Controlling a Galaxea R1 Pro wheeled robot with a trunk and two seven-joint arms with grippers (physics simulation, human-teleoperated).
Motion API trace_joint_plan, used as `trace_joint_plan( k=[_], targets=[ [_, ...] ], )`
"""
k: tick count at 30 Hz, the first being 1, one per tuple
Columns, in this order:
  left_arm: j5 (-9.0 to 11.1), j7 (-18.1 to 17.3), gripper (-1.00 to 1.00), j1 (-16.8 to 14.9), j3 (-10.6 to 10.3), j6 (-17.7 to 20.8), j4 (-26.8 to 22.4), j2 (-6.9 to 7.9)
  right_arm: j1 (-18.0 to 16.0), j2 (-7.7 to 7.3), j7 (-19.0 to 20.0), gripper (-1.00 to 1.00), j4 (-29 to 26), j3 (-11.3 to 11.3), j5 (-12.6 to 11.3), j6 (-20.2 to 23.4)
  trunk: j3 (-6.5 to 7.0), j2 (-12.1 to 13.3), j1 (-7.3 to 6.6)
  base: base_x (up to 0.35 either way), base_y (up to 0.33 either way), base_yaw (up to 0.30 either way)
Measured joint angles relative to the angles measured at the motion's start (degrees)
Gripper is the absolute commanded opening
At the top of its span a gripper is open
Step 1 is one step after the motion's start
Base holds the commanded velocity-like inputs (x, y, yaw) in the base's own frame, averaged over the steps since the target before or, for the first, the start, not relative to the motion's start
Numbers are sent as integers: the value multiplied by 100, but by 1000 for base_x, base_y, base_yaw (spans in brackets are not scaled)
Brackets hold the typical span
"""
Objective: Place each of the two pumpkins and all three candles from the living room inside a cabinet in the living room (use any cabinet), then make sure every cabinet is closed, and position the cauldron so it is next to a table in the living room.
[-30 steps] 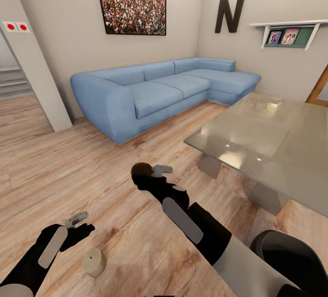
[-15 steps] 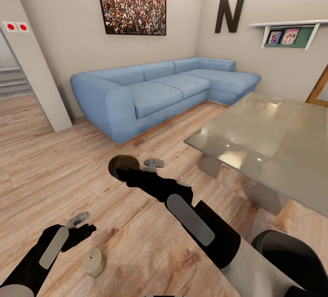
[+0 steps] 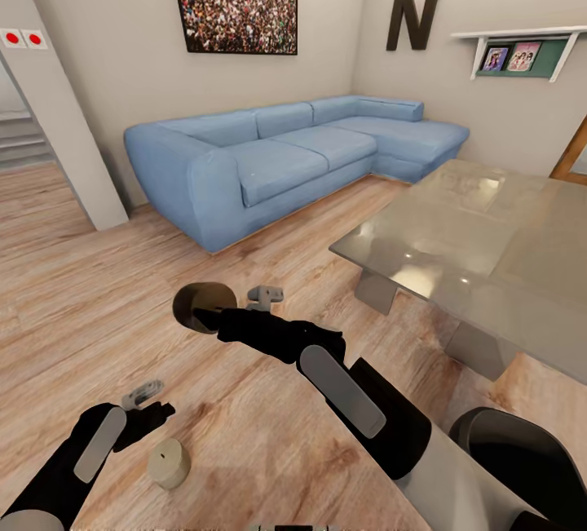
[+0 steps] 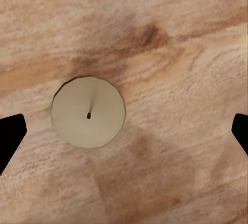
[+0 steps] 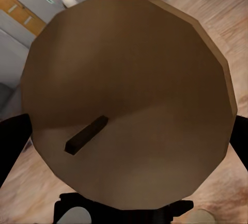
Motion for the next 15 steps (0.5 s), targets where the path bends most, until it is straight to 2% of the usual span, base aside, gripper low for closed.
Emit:
trace_joint_plan(
  k=[5,15],
  targets=[
    [18,27,100,2,-7,-287,1,5,0,0,-1,-100,4,-2,0,-7,-111,-7,13,0,0,0],
    [0,43,100,2,18,-427,1,32,8,1,29,-100,-151,14,-17,-30,-332,-20,38,0,0,0]
  ],
)
